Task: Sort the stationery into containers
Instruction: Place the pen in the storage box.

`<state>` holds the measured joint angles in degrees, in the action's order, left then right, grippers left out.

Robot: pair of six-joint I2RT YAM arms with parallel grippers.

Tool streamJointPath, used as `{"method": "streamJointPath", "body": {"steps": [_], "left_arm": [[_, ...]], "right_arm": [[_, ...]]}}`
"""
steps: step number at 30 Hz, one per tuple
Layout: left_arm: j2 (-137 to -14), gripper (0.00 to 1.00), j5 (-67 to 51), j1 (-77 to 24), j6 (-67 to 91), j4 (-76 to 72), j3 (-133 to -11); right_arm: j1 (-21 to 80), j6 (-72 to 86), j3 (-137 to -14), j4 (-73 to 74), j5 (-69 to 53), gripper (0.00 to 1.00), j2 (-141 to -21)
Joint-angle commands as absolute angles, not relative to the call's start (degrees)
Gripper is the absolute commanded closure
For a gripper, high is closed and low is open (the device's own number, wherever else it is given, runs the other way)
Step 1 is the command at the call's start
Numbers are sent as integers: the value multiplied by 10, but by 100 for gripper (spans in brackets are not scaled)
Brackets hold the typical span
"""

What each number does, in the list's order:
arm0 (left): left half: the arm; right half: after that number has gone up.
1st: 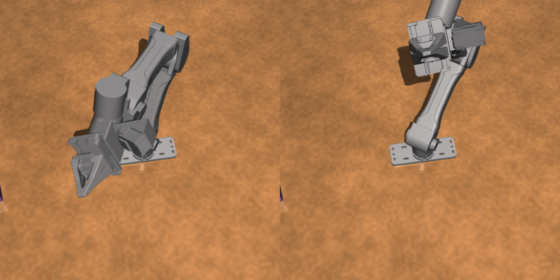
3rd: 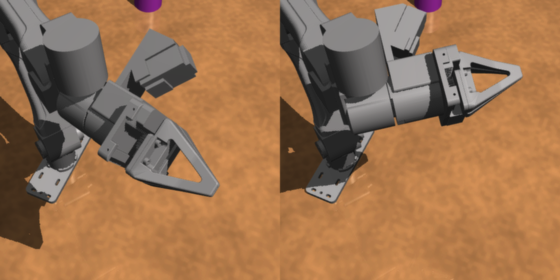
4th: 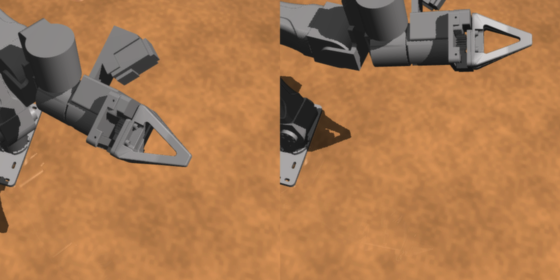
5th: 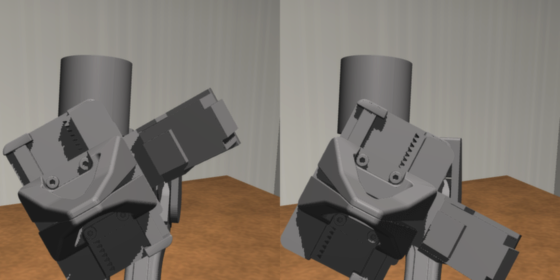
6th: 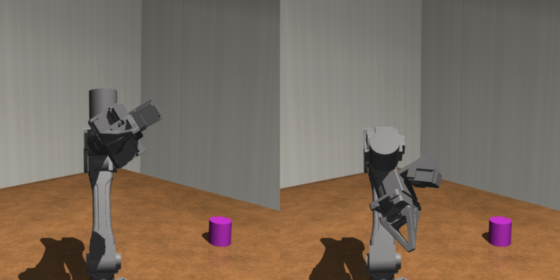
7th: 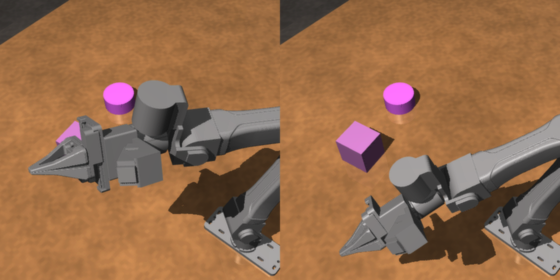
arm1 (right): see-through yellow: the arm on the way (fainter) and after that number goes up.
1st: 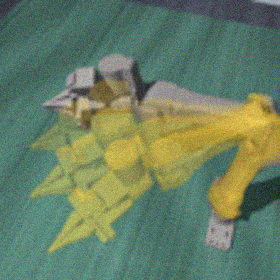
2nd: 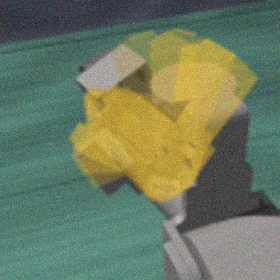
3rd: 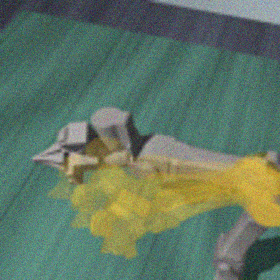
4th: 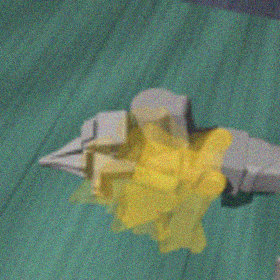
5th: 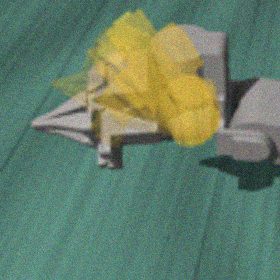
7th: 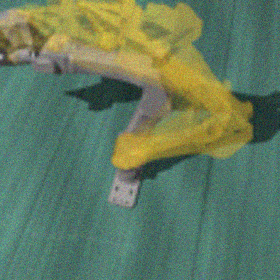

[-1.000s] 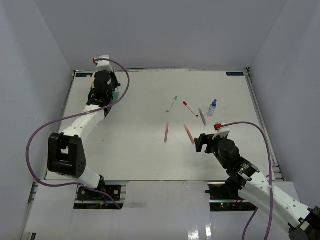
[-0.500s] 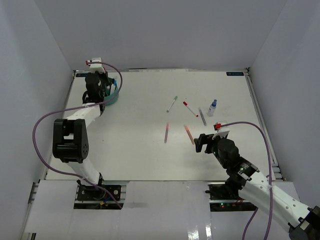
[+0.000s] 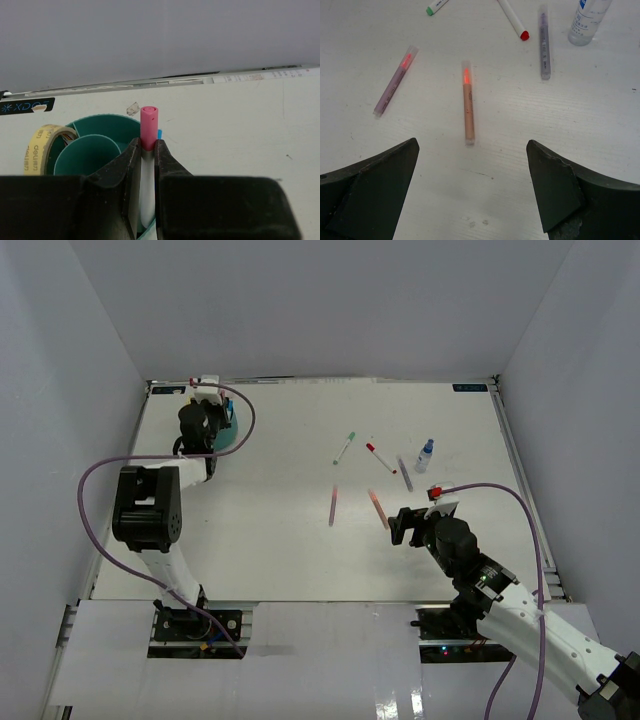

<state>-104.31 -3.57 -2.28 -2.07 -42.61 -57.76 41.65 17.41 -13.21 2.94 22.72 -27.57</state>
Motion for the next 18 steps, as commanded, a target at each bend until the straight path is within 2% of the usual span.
{"method": "streamJointPath", "body": {"steps": [1,7,9,11,14,15,17,18], "left_arm": [[-1046,95,-46,-19,-42,-482,-560],[-1056,95,-51,-17,-55,-500,-549],[-1056,91,-54,-18,-58,-509,-541],[-1056,78,-43,-18,-62,-513,-532],[-1056,68,-37,-16,-66,-516,-526],[-1055,59,-35,-16,-66,-518,-522],[-1049,52,-39,-15,-66,-517,-519],[-1046,45,-42,-16,-66,-518,-517]], "right_arm": [[415,166,-130,7,229,5,-272],[415,167,-129,7,227,5,-272],[415,167,-129,7,227,5,-270],[415,167,-129,7,227,5,-270],[415,167,-129,7,224,5,-272],[415,166,-129,7,222,5,-272],[415,165,-130,7,216,5,-273],[415,165,-130,7,214,5,-274]]}}
